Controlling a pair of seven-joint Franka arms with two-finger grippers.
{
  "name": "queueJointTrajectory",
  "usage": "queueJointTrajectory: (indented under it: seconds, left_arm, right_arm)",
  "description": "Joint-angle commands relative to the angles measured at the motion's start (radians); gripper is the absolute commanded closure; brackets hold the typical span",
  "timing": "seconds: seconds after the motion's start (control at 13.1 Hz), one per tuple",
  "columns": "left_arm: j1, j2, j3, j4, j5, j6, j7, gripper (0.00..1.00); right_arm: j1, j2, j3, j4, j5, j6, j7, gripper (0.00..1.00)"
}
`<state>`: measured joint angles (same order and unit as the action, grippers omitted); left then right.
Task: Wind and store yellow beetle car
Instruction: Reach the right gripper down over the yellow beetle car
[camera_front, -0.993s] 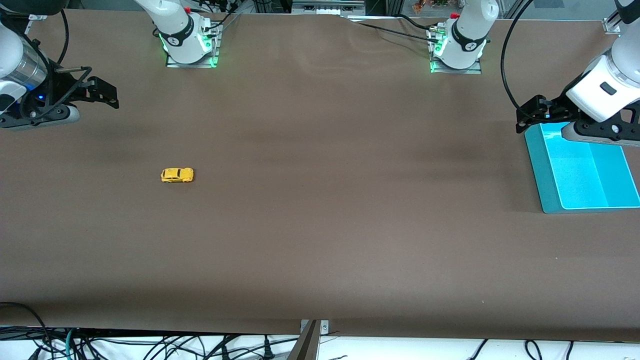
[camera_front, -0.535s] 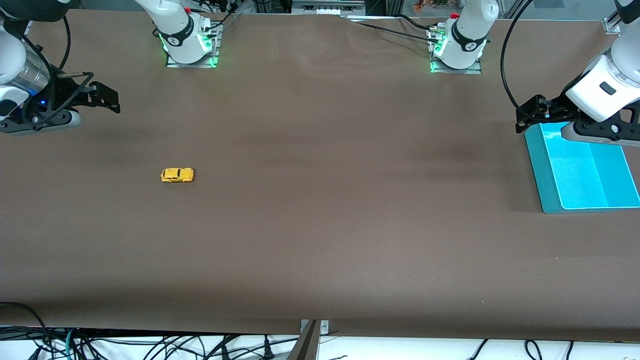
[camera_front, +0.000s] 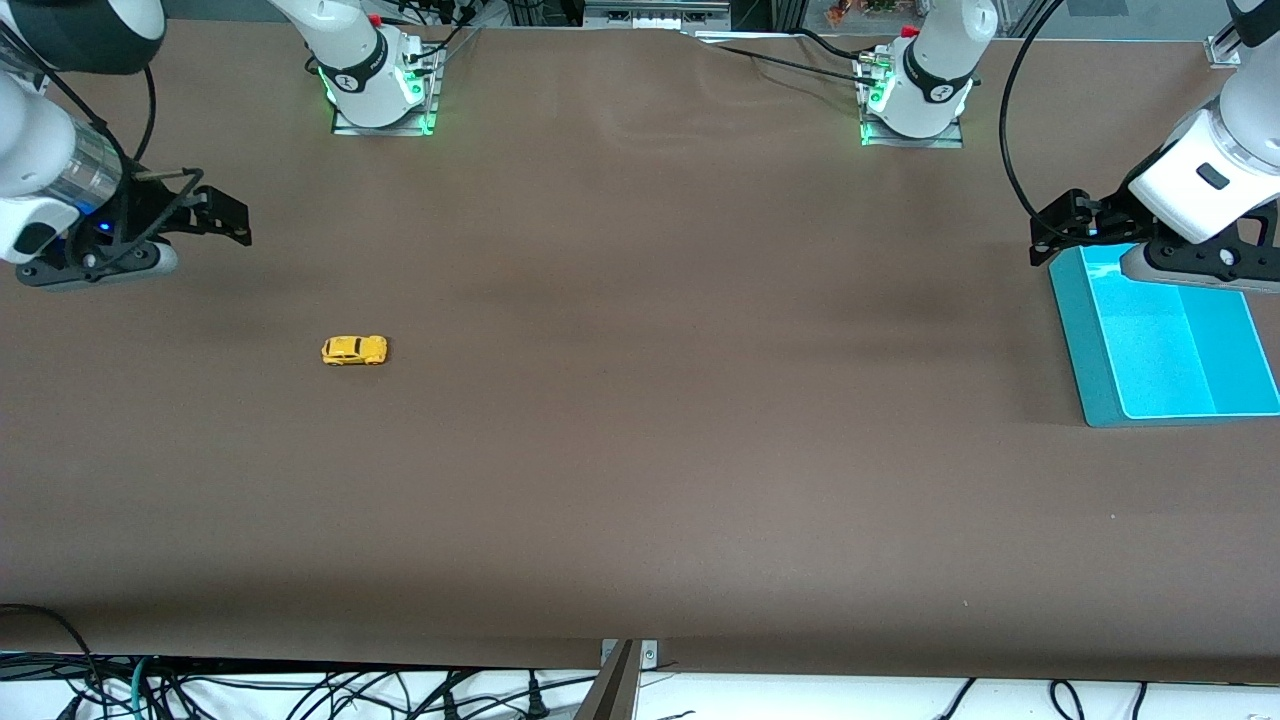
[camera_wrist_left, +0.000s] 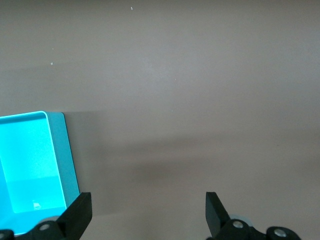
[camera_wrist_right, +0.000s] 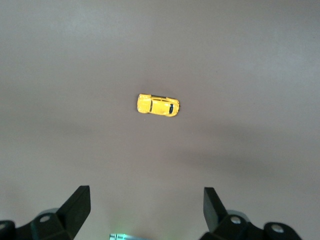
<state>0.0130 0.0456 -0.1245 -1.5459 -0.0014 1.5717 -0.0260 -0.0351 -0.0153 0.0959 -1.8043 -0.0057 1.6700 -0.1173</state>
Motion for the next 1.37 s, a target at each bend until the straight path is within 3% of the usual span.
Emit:
queueJointTrajectory:
  seconds: [0.0,0.15,0.46,0.92,1.3]
  left_arm:
    - [-0.004,-0.001,-0.001,0.02,0.026,-0.019,0.015,0.0]
    - [-0.002,-0.001,-0.001,0.02,0.026,-0.019,0.015,0.0]
    - [-0.002,-0.001,-0.001,0.02,0.026,-0.019,0.017,0.0]
    - [-0.002,-0.001,-0.001,0.02,0.026,-0.019,0.015,0.0]
    - [-0.002,-0.001,-0.001,0.02,0.026,-0.019,0.015,0.0]
  right_arm:
    - [0.004,-0.011,0.001,-0.088,-0.013,0.095,0.002,0.0]
    - [0.004,0.003,0.001,-0.165,-0.014,0.178,-0.103,0.0]
    - [0.003,0.043,0.001,-0.337,-0.016,0.379,-0.517,0.0]
    - [-0.015,0.256,0.001,-0.366,-0.011,0.675,-1.181,0.0]
    - [-0.019,0.334,0.002,-0.435,-0.007,0.832,-1.302,0.0]
